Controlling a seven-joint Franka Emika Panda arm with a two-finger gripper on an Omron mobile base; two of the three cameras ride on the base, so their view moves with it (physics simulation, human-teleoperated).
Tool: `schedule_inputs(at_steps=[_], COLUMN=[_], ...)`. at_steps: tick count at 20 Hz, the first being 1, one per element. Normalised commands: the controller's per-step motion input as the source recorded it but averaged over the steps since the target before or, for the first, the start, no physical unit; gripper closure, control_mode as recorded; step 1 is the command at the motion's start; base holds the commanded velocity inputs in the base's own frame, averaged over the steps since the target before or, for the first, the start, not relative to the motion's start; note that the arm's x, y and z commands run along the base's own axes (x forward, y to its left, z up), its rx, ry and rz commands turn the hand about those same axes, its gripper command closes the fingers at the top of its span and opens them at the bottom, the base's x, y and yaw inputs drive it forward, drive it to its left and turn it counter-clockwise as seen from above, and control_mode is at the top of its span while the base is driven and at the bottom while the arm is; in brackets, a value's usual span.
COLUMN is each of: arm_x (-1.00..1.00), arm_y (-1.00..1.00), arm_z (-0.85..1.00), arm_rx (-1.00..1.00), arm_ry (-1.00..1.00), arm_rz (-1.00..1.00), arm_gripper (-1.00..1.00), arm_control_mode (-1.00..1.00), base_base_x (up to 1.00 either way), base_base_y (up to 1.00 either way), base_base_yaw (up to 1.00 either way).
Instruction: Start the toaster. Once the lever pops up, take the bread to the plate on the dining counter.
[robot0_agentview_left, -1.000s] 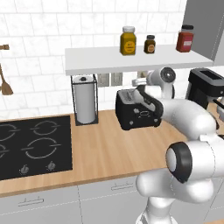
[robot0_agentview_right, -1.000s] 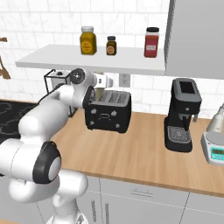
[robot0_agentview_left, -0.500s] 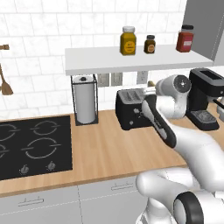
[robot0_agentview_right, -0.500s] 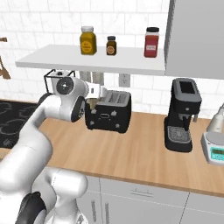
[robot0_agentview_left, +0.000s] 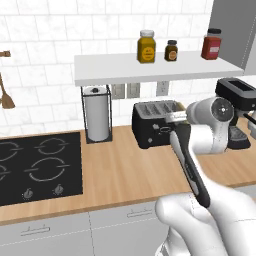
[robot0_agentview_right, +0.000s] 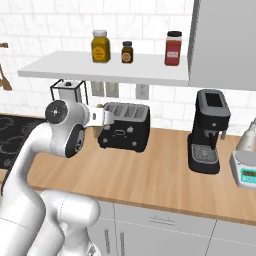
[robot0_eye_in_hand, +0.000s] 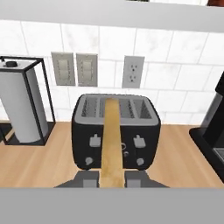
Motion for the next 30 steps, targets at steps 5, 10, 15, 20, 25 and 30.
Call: schedule_inputs(at_steps=[5,10,15,20,25,30], arm_x=[-0.64,-0.57,-0.38,-0.24,-0.25,-0.08], arm_y=[0.12,0.21,0.11,-0.02,-0.04,0.0], arm_z=[0.05,0.02,0.0,0.0,-0.03,0.0], arm_rx=[0.0,0.0,0.02,0.05,0.02,0.0], arm_ry=[0.05,0.1,0.03,0.0,0.0,0.0], arm_rz=[0.0,0.0,-0.01,0.0,0.0,0.0], arm_gripper=[1.0,1.0,1.0,1.0,1.0,1.0], arm_control_mode=[-1.0,-1.0,-1.0,-1.0,-1.0,-1.0], base_base_x=[0.0,0.0,0.0,0.0,0.0,0.0], base_base_y=[0.0,0.0,0.0,0.0,0.0,0.0], base_base_yaw=[0.0,0.0,0.0,0.0,0.0,0.0])
